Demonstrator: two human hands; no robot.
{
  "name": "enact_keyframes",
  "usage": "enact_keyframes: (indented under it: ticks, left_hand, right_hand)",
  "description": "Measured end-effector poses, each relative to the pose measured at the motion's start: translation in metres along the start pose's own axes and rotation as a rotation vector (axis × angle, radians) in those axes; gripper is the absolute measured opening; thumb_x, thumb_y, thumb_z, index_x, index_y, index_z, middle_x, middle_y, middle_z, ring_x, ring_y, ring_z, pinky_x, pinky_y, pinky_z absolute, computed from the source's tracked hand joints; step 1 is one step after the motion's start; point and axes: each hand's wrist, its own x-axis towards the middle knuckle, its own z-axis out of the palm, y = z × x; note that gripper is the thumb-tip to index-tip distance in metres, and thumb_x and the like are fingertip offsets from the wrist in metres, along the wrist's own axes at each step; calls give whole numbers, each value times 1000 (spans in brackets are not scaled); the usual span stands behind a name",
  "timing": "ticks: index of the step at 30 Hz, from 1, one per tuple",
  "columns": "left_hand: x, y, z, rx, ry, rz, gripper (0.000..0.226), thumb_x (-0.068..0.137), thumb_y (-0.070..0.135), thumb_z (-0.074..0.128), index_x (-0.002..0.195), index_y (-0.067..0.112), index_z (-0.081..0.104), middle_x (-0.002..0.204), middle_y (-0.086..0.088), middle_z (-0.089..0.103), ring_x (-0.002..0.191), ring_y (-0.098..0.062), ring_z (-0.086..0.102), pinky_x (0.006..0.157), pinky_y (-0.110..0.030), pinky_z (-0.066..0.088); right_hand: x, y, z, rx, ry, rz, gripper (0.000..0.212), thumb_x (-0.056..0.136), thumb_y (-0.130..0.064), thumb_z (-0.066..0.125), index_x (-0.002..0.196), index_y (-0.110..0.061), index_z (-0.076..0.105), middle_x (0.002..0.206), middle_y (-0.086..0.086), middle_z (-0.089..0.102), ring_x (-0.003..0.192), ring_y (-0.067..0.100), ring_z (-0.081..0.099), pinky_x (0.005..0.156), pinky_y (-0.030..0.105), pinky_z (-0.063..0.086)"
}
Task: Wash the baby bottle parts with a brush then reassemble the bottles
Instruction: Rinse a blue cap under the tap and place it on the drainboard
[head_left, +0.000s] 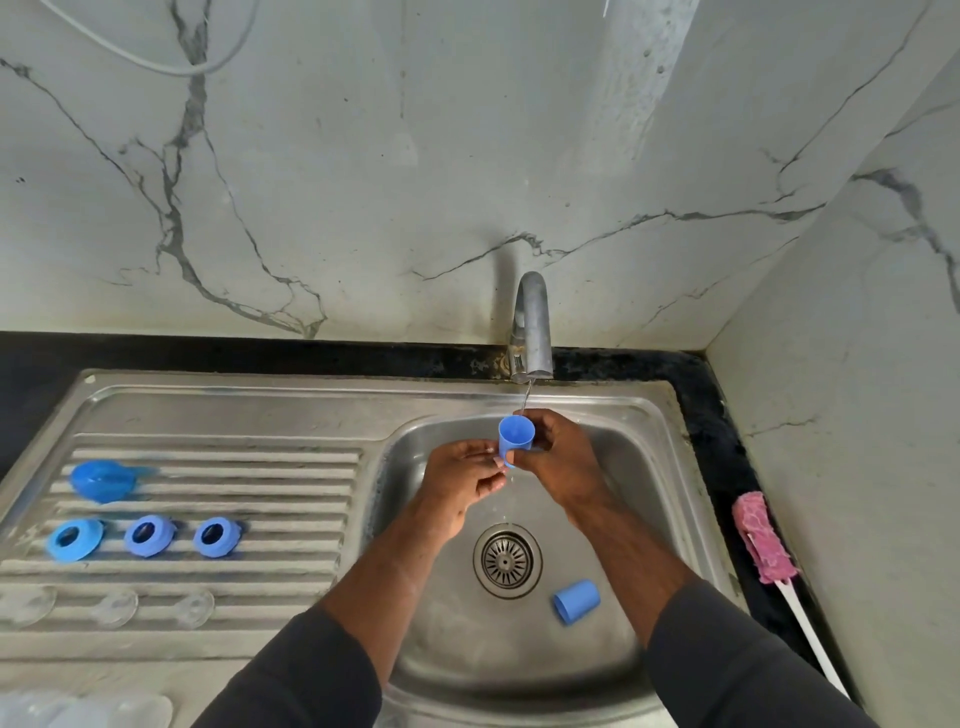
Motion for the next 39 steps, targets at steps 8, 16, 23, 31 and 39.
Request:
enact_keyframes:
  ticks: [8, 16, 23, 31, 39]
  left_hand:
    - [-4, 5, -5, 56, 73, -13, 9, 96, 14, 66, 102, 14, 71, 104, -11, 76, 98, -27, 71, 79, -36, 59]
    - [-10, 7, -16, 66, 127, -25, 20, 99, 13, 60, 116, 9, 68, 111, -10, 73, 103, -26, 70, 73, -27, 55]
    - [-15, 13, -15, 32, 102, 12, 15, 100, 4, 55, 107, 8, 67, 103, -12, 69, 88, -22, 57, 65, -24, 43]
    - [-16, 8, -13, 59, 81, 17, 19, 99, 5, 54, 94, 15, 69, 99, -9, 69, 90, -22, 57, 71, -25, 47]
    - [-14, 6, -18, 51, 71, -2, 15, 100, 6, 55, 102, 14, 69, 106, -10, 71, 92, -22, 63, 75, -25, 52]
  right_hand:
    - [-1, -4, -1, -128, 49, -83, 40, 78, -6, 80, 109, -25, 64, 104, -10, 71, 99, 9, 66, 91, 30, 55]
    - [-4, -8, 5, -284, 60, -144, 31, 80, -10, 78, 106, -21, 64, 94, -9, 68, 87, 10, 64, 70, 11, 44]
    - [-7, 0, 8, -326, 58, -137, 31, 80, -10, 77, 107, -18, 65, 94, -7, 67, 88, 13, 65, 71, 17, 44]
    - [-3, -4, 13, -369, 78, -146, 25, 83, -14, 75, 106, -19, 66, 92, -8, 67, 87, 12, 64, 68, 12, 42]
    - [-8, -3, 17, -332, 223, -208, 30, 83, -11, 73, 109, -21, 64, 93, -10, 68, 87, 13, 66, 70, 21, 48]
